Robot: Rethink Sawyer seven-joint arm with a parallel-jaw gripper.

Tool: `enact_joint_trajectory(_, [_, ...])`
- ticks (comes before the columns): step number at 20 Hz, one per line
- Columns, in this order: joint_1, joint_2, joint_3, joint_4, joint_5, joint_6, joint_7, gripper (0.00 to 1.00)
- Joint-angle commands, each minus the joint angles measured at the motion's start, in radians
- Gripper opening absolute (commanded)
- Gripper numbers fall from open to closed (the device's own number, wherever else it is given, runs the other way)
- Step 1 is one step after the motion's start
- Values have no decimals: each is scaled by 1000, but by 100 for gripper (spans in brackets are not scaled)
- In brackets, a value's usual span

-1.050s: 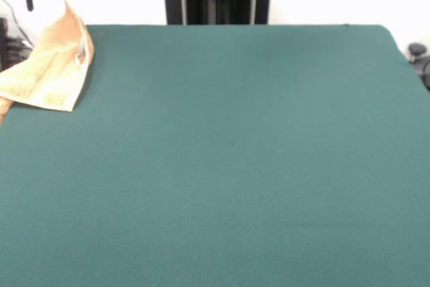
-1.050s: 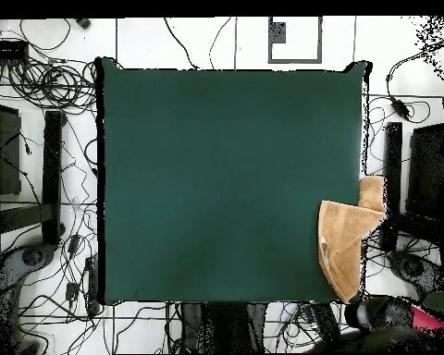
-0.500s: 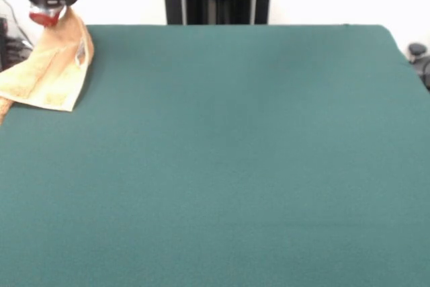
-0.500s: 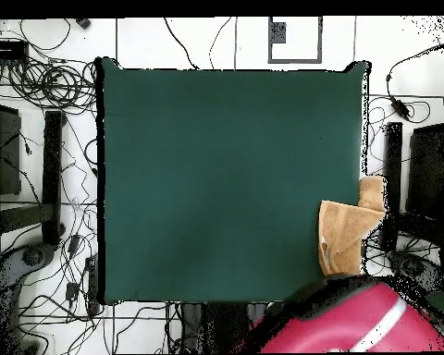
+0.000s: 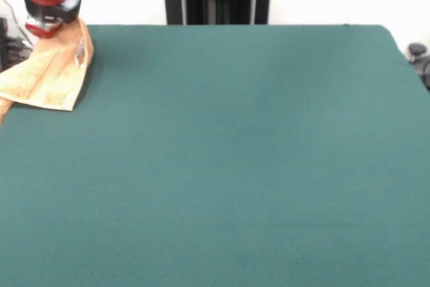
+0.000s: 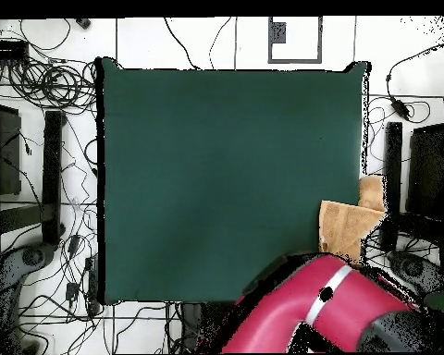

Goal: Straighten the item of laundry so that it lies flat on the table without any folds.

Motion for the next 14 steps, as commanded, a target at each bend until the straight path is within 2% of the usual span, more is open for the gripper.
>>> enact_joint_trajectory(1, [72, 90, 74, -88, 152, -49, 225, 100])
enact_joint_trajectory(9, [64, 83, 72, -78, 166, -53, 175, 100])
enact_joint_trajectory(14, [74, 71, 22, -86, 115, 16, 107, 100])
